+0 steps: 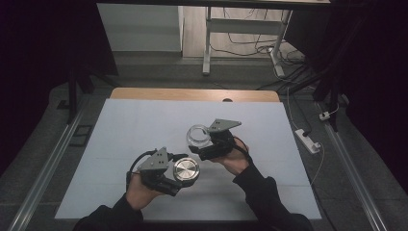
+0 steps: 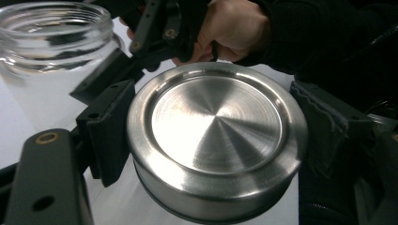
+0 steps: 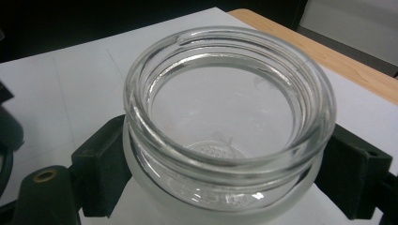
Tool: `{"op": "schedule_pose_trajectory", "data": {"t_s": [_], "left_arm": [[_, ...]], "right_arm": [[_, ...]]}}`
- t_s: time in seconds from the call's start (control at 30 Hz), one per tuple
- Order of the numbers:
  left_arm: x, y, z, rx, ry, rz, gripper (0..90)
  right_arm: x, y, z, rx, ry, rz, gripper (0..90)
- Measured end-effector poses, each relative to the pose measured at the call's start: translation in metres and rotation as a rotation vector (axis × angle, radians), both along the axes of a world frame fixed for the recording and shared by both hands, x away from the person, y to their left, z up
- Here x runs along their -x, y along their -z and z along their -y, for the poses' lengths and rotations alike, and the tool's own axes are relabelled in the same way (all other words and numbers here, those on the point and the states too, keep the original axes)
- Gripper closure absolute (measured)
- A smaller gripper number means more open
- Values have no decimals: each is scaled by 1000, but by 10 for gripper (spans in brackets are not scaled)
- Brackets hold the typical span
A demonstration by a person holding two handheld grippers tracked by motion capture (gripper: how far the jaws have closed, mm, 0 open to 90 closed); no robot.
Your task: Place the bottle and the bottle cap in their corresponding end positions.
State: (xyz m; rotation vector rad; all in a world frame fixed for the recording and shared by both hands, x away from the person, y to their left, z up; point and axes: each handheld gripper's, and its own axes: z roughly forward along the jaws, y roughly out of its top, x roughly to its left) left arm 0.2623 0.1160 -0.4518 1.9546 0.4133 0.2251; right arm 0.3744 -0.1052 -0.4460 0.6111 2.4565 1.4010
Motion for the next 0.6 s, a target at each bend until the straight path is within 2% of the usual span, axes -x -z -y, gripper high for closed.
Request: {"op": "schedule_pose_trajectory", "data": {"t_s": [0.23,0.6], "left_arm": [[0,11,1,-4,-5,-15,203],[-4,31,7,-37,-14,-34,203]], "right_arm": [[-6,2,-5,6,8,7,145],[-20,5,-4,15,45,13,145]]}}
